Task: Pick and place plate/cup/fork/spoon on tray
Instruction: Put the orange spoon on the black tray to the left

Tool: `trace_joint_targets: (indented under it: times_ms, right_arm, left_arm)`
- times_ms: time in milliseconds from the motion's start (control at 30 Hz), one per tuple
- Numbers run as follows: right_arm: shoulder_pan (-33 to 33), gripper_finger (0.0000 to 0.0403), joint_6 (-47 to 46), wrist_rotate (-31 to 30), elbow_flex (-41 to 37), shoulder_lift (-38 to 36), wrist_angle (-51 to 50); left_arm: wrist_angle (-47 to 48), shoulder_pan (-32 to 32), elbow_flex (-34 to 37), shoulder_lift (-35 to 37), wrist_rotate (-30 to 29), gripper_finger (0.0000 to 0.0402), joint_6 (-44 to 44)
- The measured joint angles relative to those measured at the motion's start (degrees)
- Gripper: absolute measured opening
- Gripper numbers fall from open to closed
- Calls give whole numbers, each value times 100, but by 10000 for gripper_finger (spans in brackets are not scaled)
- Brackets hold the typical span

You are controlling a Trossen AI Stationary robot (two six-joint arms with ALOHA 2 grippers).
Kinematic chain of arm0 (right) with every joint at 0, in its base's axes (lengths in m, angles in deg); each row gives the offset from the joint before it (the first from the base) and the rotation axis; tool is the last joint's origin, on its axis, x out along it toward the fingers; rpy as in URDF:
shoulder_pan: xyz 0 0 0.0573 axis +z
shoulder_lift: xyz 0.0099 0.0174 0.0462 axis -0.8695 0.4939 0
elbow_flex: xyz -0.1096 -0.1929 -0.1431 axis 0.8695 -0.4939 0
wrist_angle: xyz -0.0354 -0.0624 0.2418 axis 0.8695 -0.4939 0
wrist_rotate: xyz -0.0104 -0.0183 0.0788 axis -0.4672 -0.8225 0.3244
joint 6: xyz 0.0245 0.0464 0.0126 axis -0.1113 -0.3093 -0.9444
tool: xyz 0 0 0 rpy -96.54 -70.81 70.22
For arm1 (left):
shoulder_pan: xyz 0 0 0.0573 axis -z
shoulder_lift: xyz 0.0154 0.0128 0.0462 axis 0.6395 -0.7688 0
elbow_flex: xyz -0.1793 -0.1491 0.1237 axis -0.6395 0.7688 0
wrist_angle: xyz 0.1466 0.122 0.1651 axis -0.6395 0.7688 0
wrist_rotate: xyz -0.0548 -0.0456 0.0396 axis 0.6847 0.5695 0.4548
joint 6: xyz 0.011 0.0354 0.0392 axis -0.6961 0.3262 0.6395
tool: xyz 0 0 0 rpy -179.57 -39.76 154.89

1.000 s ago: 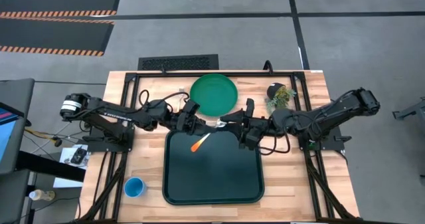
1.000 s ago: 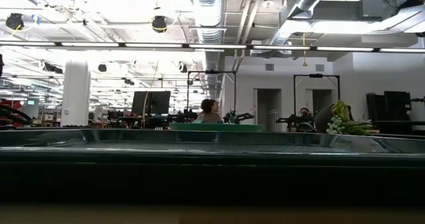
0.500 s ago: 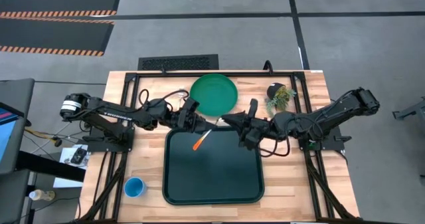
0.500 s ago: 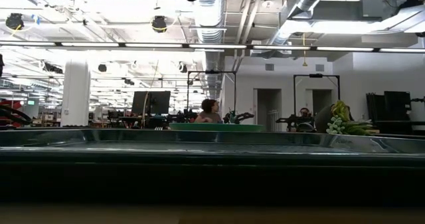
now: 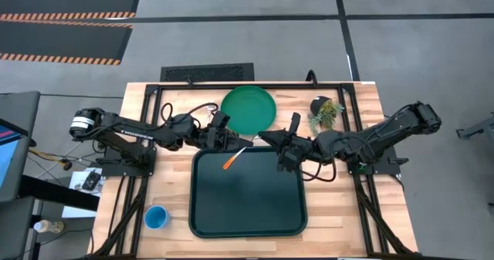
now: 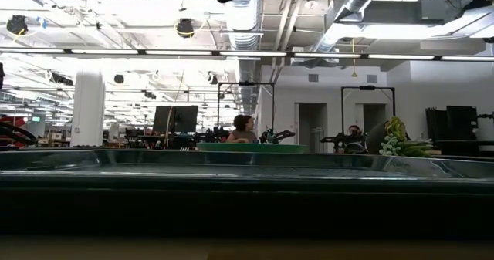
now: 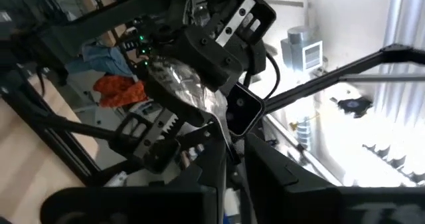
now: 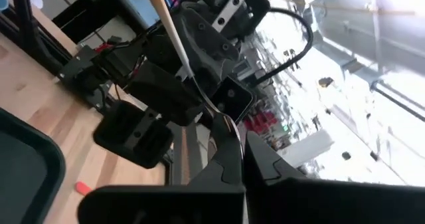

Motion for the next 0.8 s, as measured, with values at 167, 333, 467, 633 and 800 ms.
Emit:
trace_joint_targets:
  times_ms: [167,333,467,633,800]
  right_arm:
    - [-256,2,-741,30,10,-24,-548]
    - [-505,1,-1586,95,15,-24,-1399]
    - [-785,1,-2282,269,15,-28,-2299]
    - [-1283,1,-3340,479,15,-26,-3413]
    - [-1716,1,-3964,967,74,-19,-4780]
  left_arm:
    - [138,-256,7,-10,562,55,502]
    - [678,-515,11,-17,1422,93,750]
    - [1427,-643,9,-15,2062,116,856]
    - [2508,-759,9,-15,2509,123,1126]
    - [3789,-768,7,-9,2606,123,1691]
